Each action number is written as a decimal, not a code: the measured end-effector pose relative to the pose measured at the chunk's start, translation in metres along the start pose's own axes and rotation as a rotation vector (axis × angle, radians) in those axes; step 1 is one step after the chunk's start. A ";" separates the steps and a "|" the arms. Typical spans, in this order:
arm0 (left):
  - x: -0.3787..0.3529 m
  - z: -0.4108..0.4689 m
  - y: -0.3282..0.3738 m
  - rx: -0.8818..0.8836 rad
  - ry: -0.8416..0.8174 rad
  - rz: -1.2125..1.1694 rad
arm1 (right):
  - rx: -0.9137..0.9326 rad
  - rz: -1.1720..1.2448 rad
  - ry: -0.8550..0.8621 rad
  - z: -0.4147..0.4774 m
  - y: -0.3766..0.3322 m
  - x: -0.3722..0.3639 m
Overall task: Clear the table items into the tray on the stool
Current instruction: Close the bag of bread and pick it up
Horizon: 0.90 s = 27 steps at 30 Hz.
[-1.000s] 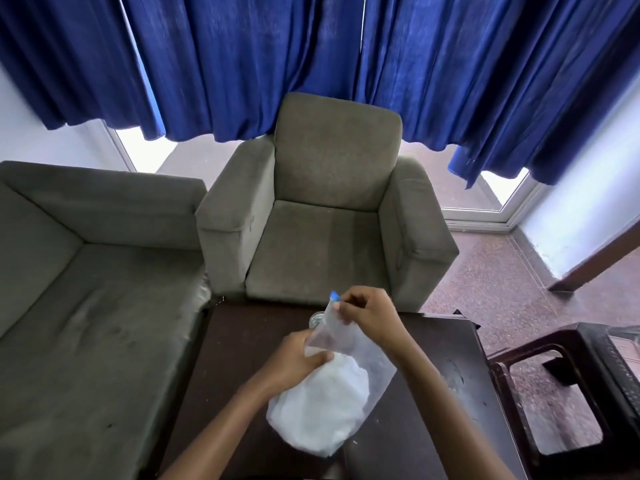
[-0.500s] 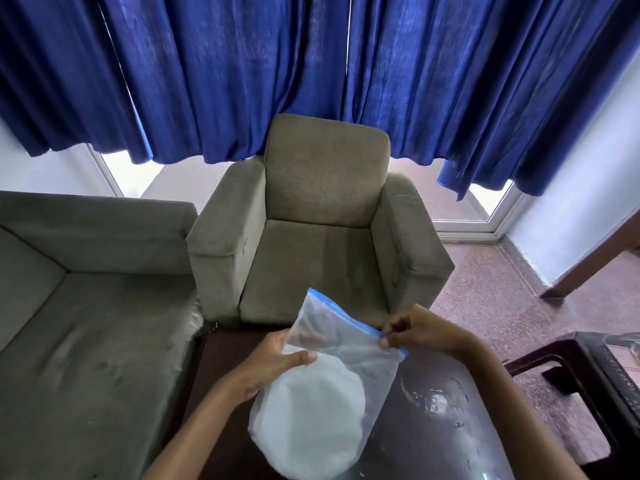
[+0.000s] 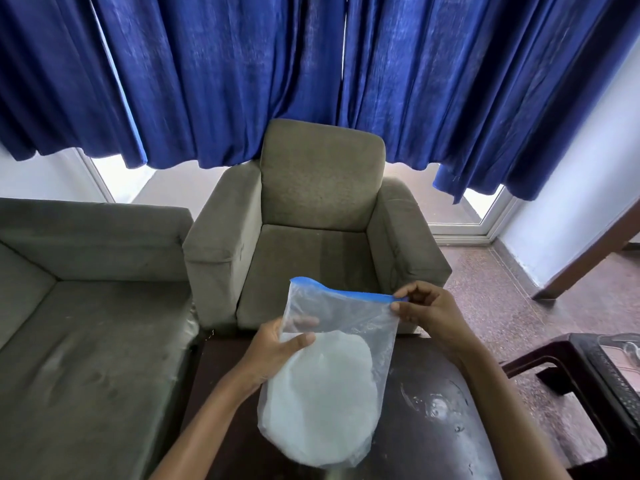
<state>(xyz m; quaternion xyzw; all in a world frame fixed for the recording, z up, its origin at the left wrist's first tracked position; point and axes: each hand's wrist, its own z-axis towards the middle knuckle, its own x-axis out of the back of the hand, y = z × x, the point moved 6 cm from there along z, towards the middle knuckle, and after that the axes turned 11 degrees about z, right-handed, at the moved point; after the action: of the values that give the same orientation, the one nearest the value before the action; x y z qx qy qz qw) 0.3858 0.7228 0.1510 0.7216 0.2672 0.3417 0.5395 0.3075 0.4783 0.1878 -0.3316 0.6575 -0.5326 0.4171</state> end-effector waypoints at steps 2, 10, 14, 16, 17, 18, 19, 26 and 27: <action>0.000 0.001 0.003 -0.014 0.023 0.011 | 0.005 0.167 0.099 0.000 0.002 0.005; 0.012 0.009 0.006 -0.050 0.232 -0.022 | -0.356 0.545 -0.049 -0.032 0.044 -0.029; 0.011 0.010 0.008 -0.059 0.237 -0.047 | -0.413 0.363 -0.096 -0.048 0.056 -0.043; 0.006 0.010 0.007 -0.050 0.172 -0.076 | -0.364 0.348 -0.022 -0.047 0.058 -0.040; 0.003 0.011 0.007 -0.047 0.134 -0.108 | -0.339 0.340 0.025 -0.045 0.057 -0.036; 0.000 0.011 0.007 -0.047 0.088 -0.146 | -0.316 0.336 0.076 -0.044 0.057 -0.032; -0.004 0.011 0.007 -0.051 0.040 -0.179 | -0.292 0.343 0.121 -0.042 0.057 -0.027; -0.013 0.016 0.000 -0.086 0.083 -0.163 | -0.023 0.173 0.469 -0.042 0.045 0.000; -0.015 0.017 0.002 -0.094 0.071 -0.137 | 0.018 0.115 0.491 -0.043 0.042 0.001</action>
<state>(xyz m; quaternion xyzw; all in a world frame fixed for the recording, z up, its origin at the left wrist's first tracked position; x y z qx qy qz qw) 0.3896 0.7012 0.1467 0.6630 0.3186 0.3416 0.5850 0.2688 0.5045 0.1503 -0.1507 0.7521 -0.5785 0.2773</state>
